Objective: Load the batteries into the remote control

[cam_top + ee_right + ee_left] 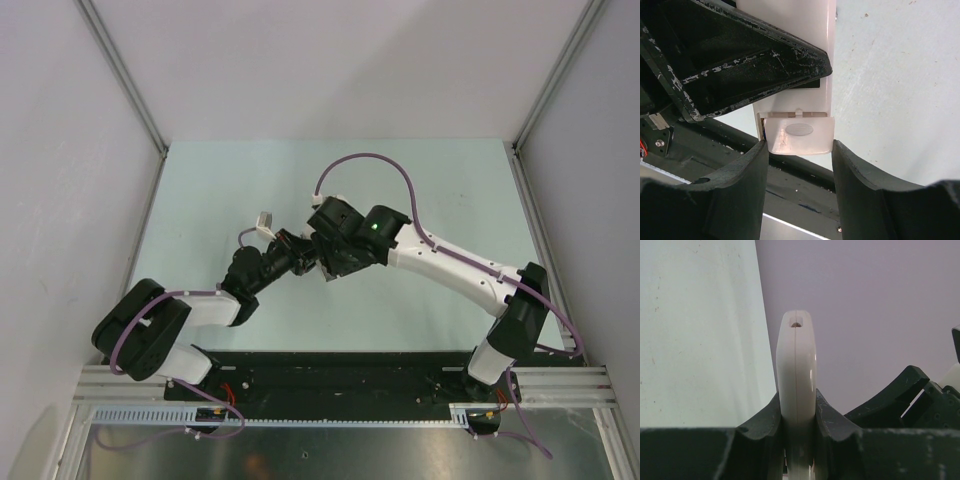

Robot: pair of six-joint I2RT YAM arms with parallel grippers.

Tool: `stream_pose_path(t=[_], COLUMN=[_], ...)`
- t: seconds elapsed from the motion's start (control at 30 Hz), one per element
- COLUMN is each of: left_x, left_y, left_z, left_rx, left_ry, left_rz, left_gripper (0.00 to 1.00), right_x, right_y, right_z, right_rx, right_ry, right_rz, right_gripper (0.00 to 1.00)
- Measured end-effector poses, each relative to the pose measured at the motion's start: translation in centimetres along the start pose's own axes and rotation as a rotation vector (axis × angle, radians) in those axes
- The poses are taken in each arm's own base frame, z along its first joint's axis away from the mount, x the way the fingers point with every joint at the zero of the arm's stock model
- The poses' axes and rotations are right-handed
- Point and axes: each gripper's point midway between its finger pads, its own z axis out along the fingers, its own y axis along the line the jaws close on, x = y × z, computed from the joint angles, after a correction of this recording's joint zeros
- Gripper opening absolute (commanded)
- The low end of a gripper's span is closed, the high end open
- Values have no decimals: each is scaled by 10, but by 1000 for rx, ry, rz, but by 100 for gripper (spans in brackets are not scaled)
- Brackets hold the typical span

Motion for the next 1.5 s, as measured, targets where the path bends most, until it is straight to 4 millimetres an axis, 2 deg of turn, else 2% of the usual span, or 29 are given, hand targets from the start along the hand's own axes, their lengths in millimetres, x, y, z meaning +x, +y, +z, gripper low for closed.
stream_pose_path(t=[0.6, 0.83, 1.5], left_x=[0, 1, 1], left_y=[-7, -7, -6], left_z=[0, 0, 0], left_rx=[27, 27, 25], left_ry=[6, 6, 7], left_rz=[-3, -3, -18], left_gripper=[0, 0, 0], right_x=[-6, -5, -5], right_y=[2, 3, 2], right_z=[-6, -7, -7], right_rx=[3, 4, 17], right_ry=[-8, -5, -11], right_rz=[-11, -18, -25], right_gripper=[28, 38, 50])
